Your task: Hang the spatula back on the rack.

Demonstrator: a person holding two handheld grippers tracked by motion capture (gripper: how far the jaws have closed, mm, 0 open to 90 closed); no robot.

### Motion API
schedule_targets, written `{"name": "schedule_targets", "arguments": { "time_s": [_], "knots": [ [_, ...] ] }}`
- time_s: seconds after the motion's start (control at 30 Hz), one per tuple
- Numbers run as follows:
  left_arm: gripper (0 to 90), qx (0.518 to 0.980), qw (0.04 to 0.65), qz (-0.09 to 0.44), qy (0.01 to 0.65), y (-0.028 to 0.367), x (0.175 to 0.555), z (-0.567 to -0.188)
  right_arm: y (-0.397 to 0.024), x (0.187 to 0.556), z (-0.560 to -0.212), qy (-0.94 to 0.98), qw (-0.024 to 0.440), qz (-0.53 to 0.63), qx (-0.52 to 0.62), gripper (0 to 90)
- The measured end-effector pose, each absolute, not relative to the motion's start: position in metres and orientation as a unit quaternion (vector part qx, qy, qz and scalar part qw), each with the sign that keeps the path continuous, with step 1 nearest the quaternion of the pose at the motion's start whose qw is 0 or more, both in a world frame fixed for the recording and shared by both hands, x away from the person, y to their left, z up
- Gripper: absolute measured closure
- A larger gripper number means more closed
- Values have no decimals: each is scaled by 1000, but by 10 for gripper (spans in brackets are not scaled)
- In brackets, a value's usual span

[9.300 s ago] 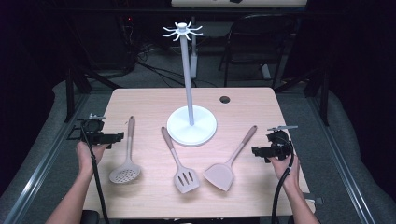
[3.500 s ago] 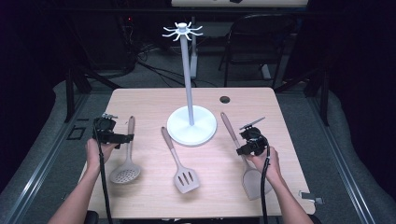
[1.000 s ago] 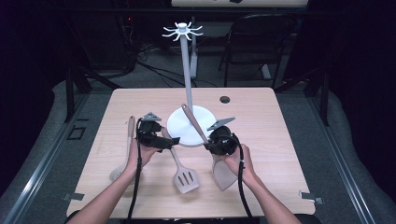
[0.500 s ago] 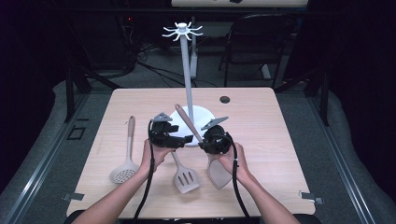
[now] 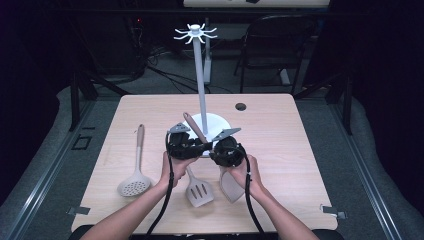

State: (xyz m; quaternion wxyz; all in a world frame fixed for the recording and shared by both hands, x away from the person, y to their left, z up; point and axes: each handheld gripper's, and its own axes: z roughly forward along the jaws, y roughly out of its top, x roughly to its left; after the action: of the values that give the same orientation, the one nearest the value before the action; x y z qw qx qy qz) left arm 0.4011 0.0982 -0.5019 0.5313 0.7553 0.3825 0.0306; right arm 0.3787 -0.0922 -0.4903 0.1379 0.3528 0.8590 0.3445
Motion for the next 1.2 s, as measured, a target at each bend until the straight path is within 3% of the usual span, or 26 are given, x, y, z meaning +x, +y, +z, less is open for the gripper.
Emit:
{"name": "schedule_targets", "arguments": {
  "time_s": [0.07,0.17,0.27,0.37,0.9,1.2],
  "knots": [
    [614,754,531,26,385,99,402,-503,-93,379,-491,857,136,347,355,758],
    [622,753,533,21,386,102,403,-503,-92,379,-494,866,119,330,356,608],
    [626,750,536,26,386,105,404,-501,-93,379,-500,877,108,310,352,649],
    [631,748,538,24,388,107,405,-501,-93,379,-503,883,113,299,343,772],
    [670,747,555,31,365,101,396,-498,-93,374,-496,875,122,318,345,769],
    [710,738,569,12,363,101,395,-487,-114,363,-481,868,128,332,346,516]
  ]
}}
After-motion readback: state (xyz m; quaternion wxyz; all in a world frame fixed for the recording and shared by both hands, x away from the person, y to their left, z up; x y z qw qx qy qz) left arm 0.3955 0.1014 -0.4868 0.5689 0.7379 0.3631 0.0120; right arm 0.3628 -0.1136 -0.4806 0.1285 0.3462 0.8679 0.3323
